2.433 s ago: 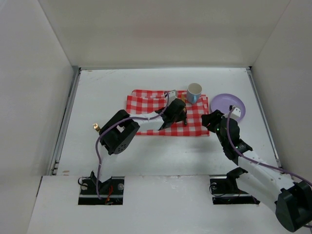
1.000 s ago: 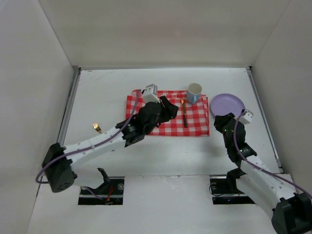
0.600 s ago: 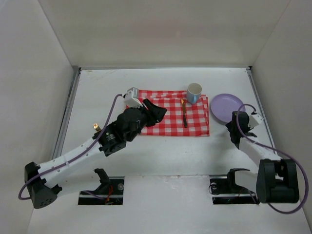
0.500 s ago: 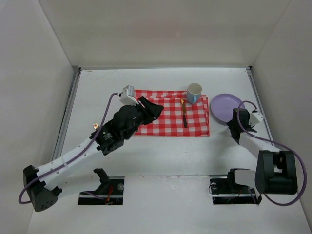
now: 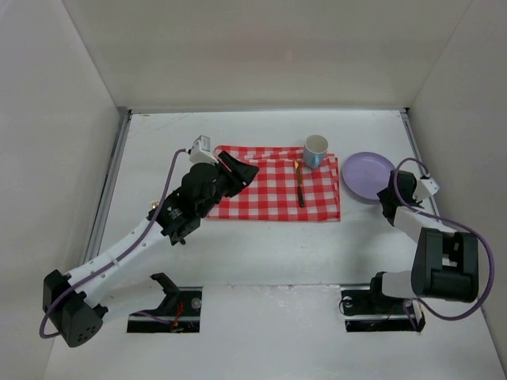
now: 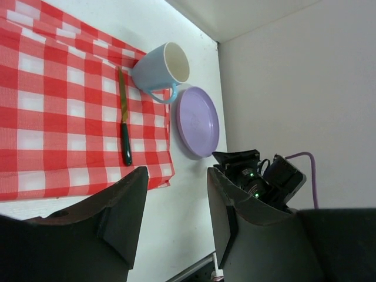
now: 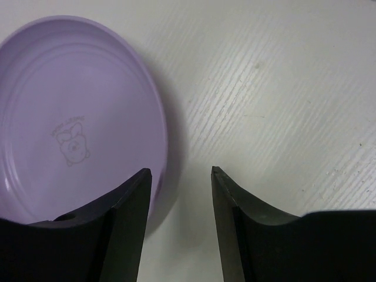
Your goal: Set the dinner table for one person
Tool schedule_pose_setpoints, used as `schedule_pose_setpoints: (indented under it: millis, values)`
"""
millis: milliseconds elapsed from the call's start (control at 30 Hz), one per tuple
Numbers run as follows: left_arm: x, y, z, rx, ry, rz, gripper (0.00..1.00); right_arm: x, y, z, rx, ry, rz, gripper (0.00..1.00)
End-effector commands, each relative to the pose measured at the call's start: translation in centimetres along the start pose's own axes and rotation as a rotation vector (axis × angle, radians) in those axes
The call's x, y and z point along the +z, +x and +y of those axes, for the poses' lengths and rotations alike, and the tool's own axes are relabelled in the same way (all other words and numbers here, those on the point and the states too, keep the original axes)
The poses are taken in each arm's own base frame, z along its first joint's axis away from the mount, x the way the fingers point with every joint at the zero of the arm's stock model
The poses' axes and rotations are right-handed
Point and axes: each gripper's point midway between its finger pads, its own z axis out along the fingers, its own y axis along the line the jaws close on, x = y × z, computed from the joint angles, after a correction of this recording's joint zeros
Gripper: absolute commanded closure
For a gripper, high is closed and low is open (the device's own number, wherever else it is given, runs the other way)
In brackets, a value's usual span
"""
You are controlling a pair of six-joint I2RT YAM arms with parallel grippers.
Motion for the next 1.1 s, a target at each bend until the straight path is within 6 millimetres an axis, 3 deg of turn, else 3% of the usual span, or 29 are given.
schedule_pose_setpoints:
  millis: [0, 200, 300, 433, 533, 667, 767, 900, 1067]
  values:
    - [0.8, 2.2, 1.6, 0.003, -0.005, 0.068, 0.58, 1.2, -1.3, 2.4, 0.035, -0.06, -0.015, 0.49]
    - [2.3, 6.7, 10.1, 0.11, -0.165, 0.14, 0.58, 2.2, -1.5, 3.8, 0.038, -0.079, 0.009, 0.53]
    - [2.5, 7.0, 12.7, 0.129, -0.206, 0.123, 0.58, 2.3, -1.6, 3.6, 0.039, -0.058, 0.018, 0.6]
    - [2.8, 5.8, 13.8, 0.142, -0.214, 0.077, 0.57, 2.7, -1.9, 3.2, 0.038, -0.032, 0.019, 0.79]
    - [3.0, 4.8, 14.0, 0.169, -0.204, 0.029, 0.59, 2.9, -2.2, 2.9, 0.04, -0.029, 0.029, 0.84]
    - [2.7, 4.2, 15.1, 0.169, -0.217, -0.045, 0.61, 2.7, -2.2, 2.8, 0.067, -0.046, 0.041, 0.97]
    - [2.5, 3.9, 15.1, 0.161, -0.212, -0.07, 0.63, 2.3, -2.1, 2.5, 0.075, -0.047, 0.036, 0.94]
    - [2.3, 3.8, 14.4, 0.157, -0.191, -0.08, 0.64, 2.3, -1.7, 2.7, 0.053, -0.056, 0.056, 0.62]
    - [2.4, 4.1, 14.8, 0.149, -0.192, -0.074, 0.64, 2.6, -1.8, 2.9, 0.028, -0.034, 0.079, 0.69]
